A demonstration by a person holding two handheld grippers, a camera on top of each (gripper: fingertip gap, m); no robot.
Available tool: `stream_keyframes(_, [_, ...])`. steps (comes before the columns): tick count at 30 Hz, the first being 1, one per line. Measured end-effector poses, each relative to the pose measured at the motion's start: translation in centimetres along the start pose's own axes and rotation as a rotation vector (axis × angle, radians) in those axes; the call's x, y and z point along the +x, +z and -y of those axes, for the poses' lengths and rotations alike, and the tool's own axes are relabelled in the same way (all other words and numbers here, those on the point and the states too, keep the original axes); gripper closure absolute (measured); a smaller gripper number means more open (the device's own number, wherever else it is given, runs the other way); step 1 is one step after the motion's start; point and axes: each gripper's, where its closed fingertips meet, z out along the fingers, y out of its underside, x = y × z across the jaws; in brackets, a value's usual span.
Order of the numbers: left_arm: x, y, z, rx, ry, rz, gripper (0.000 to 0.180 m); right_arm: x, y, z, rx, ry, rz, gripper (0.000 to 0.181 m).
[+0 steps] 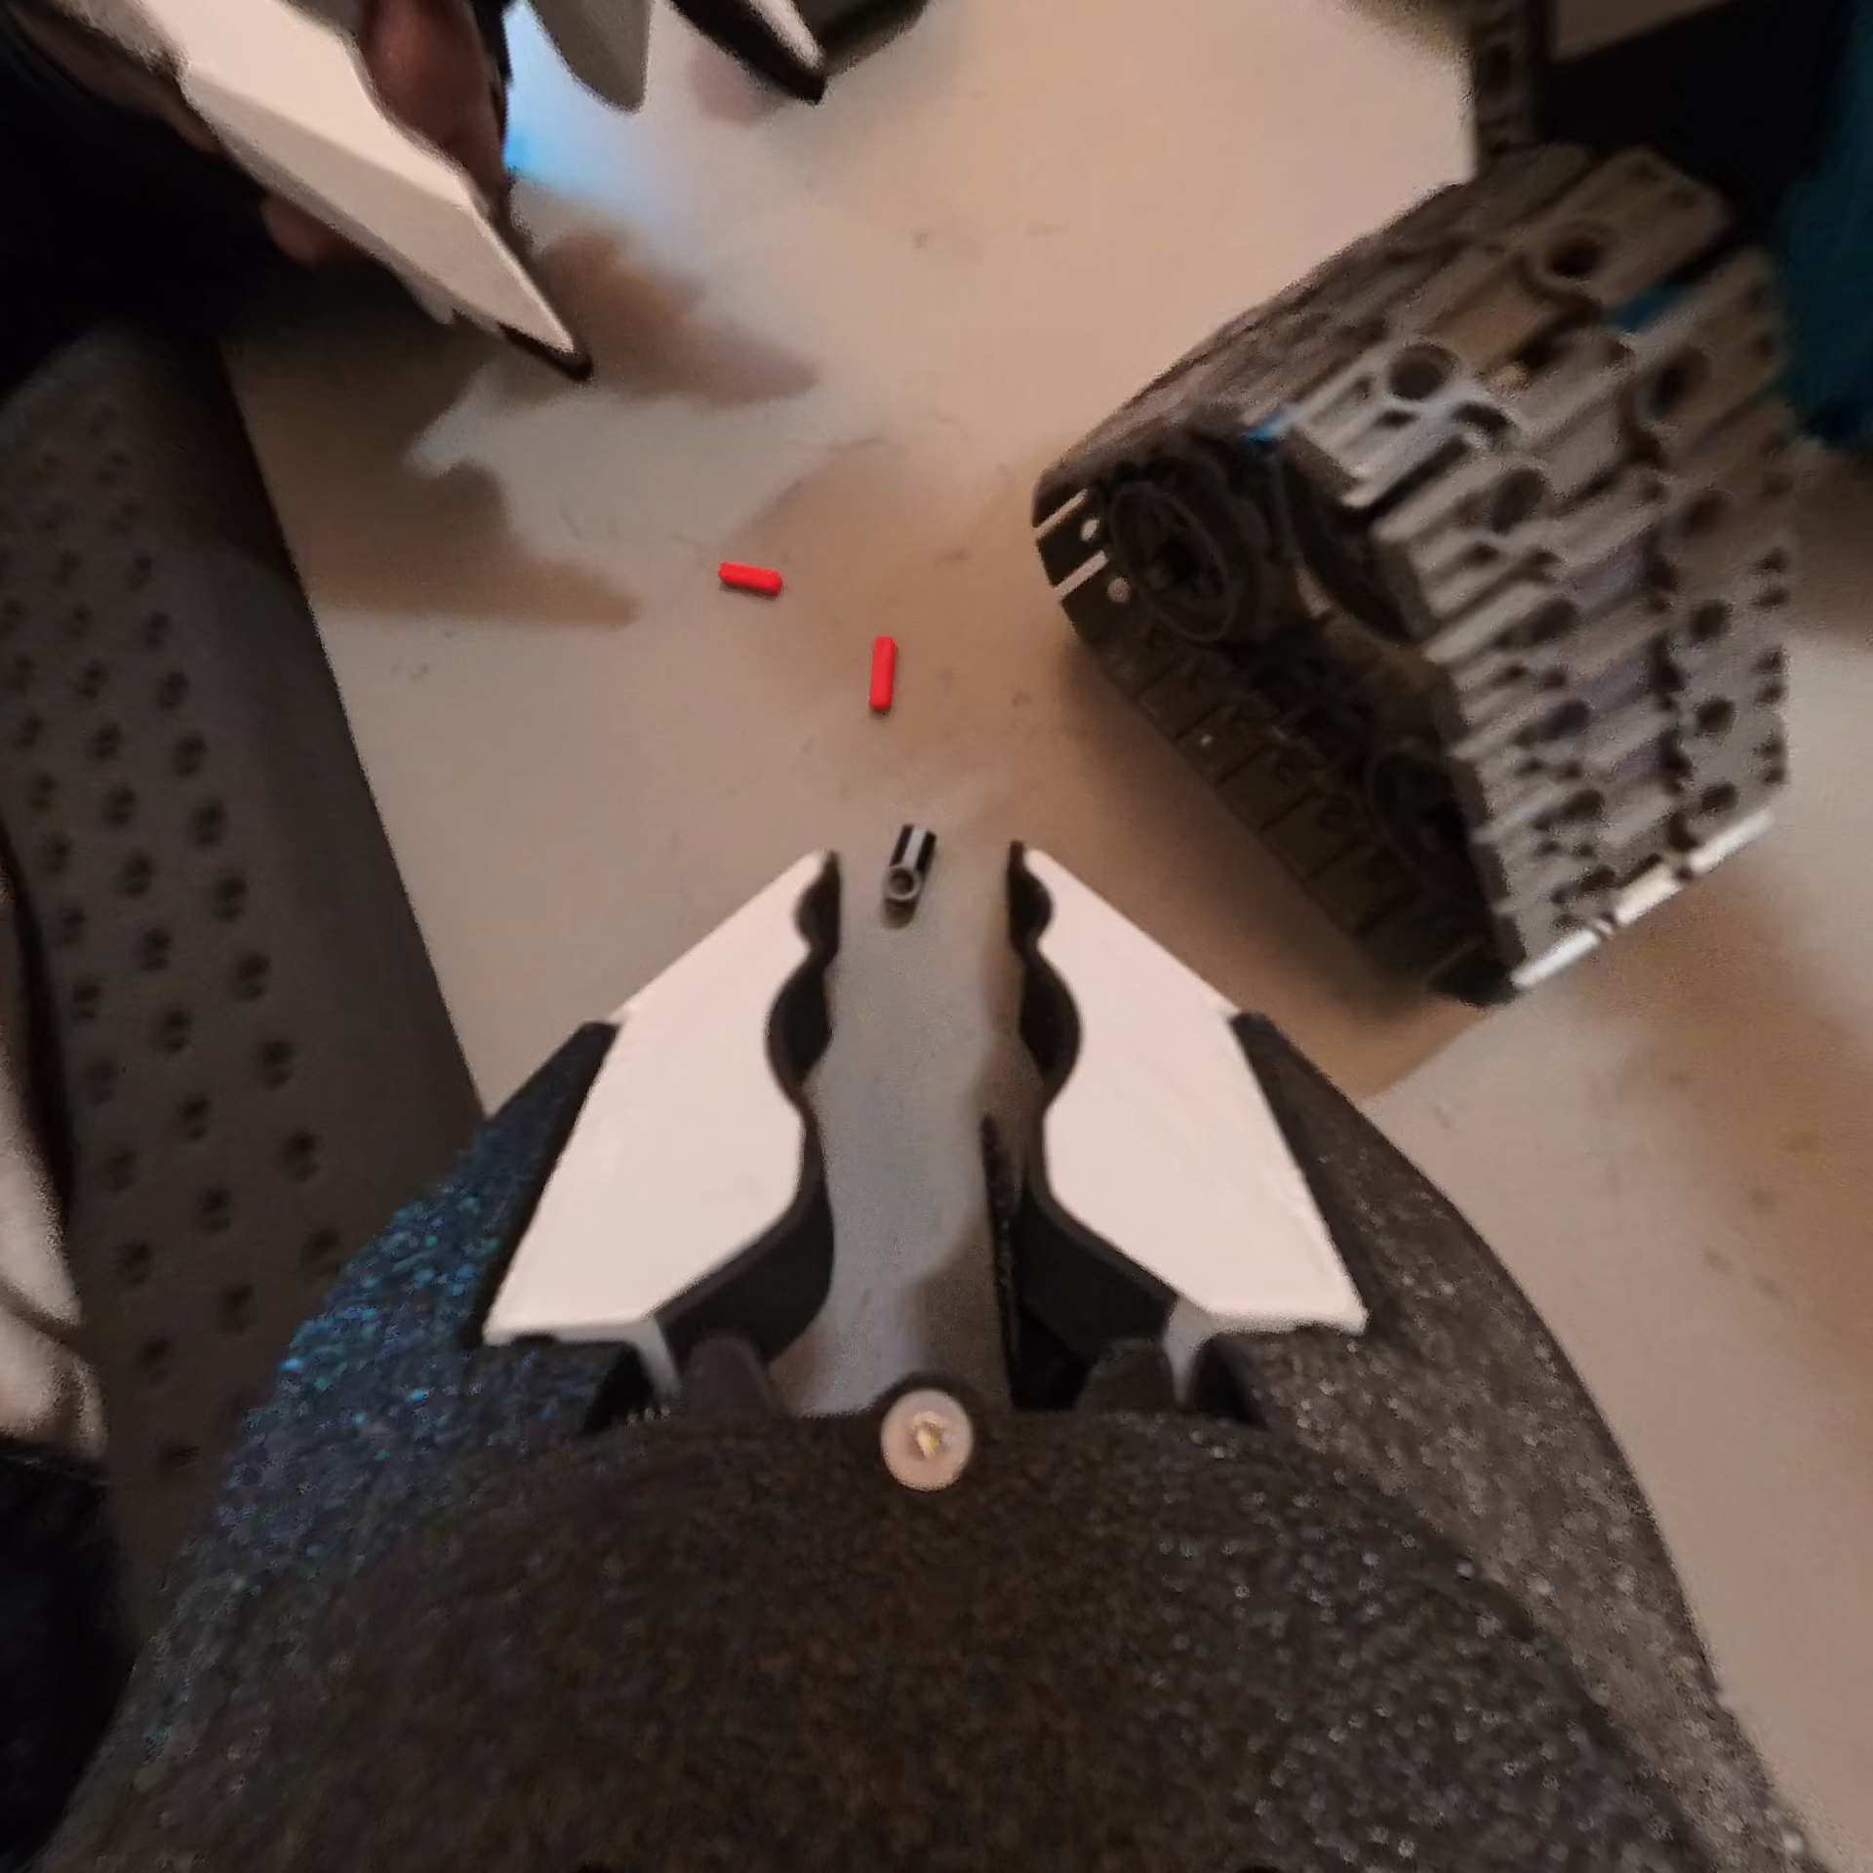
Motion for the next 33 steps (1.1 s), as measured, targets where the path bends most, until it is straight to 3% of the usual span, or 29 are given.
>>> stream_keyframes(3, [0.0, 0.1, -0.1, -0.004, -0.001, -0.003, 0.116, 1.7, -2.9, -0.2, 0.045, 0.058, -0.038, 0.148])
stream_keyframes(8, [0.0, 0.1, -0.1, -0.004, -0.011, -0.008, 0.116, 15.4, -15.8, -4.6, 0.066, 0.189, -0.55, 0.155])
stream_keyframes(11, [0.1, 0.2, -0.2, -0.012, -0.002, -0.01, 0.116, 21.4, -20.9, -7.8, 0.096, 0.321, -0.68, 0.156])
stream_keyframes(25, [0.3, -0.1, 0.2, 0.012, 0.003, -0.011, 0.118, 28.8, -21.8, -9.3, 0.015, 0.384, -0.788, 0.162])
stream_keyframes(33, [0.4, 0.0, 0.1, 0.005, 0.033, 0.002, 0.119, 29.0, -21.8, -8.3, 0.092, 0.444, -0.781, 0.165])
